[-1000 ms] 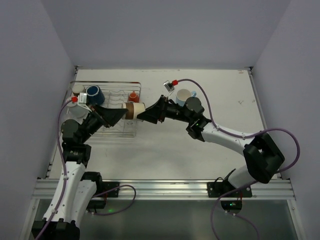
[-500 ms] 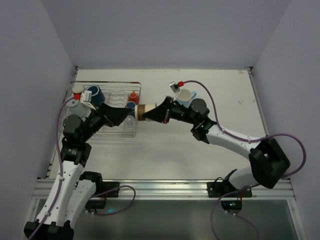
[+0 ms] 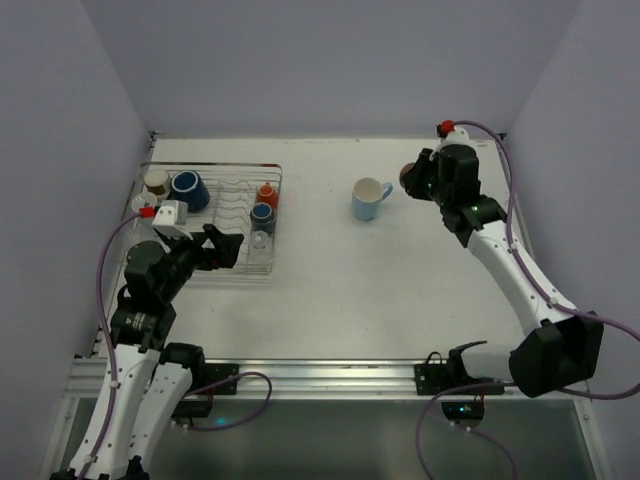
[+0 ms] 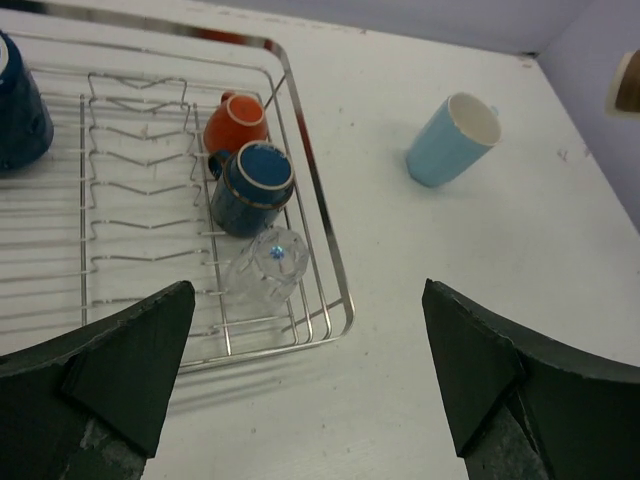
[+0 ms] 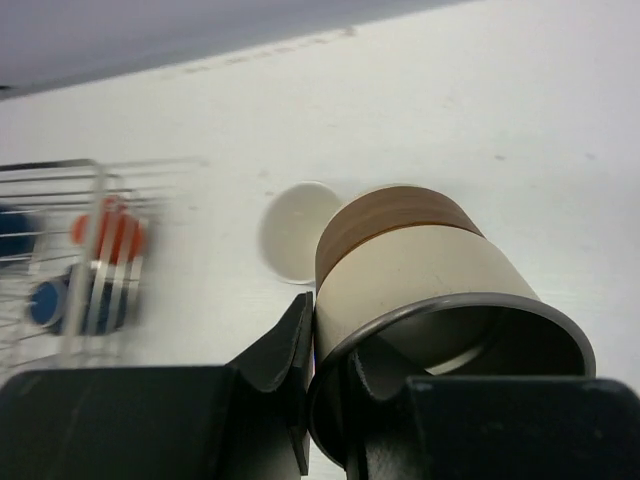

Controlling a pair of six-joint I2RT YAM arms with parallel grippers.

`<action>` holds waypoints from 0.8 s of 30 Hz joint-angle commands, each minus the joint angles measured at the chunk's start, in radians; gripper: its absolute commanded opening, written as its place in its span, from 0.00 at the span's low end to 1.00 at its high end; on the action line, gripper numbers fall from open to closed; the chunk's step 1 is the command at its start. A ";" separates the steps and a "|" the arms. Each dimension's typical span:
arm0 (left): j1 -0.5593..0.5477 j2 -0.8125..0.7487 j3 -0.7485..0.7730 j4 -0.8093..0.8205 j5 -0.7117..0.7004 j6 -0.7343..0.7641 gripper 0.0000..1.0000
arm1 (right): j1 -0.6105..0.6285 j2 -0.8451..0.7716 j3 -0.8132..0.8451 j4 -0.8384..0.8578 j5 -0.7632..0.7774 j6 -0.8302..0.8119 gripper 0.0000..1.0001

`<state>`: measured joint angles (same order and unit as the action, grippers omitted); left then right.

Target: Unload the cups from the dish rack

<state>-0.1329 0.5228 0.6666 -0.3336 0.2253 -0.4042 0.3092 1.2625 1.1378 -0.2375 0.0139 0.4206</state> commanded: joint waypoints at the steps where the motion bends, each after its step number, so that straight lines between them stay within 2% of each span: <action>1: -0.020 -0.027 -0.039 -0.047 -0.047 0.081 1.00 | -0.060 0.125 0.103 -0.215 0.181 -0.149 0.00; 5: -0.034 -0.040 -0.047 -0.041 -0.058 0.085 1.00 | -0.101 0.349 0.242 -0.289 0.205 -0.195 0.00; 12: -0.057 -0.040 -0.055 -0.030 -0.058 0.085 1.00 | -0.113 0.561 0.336 -0.287 0.091 -0.184 0.00; 22: -0.059 -0.023 -0.058 -0.028 -0.053 0.085 1.00 | -0.113 0.673 0.367 -0.273 0.015 -0.171 0.05; 23: -0.059 -0.021 -0.058 -0.027 -0.056 0.085 1.00 | -0.110 0.687 0.375 -0.278 0.018 -0.169 0.06; 24: -0.059 -0.021 -0.058 -0.027 -0.060 0.084 1.00 | -0.111 0.693 0.378 -0.283 0.020 -0.167 0.14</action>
<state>-0.1848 0.4976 0.6094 -0.3828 0.1764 -0.3470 0.1959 1.9442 1.4590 -0.5205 0.0574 0.2611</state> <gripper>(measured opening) 0.997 0.142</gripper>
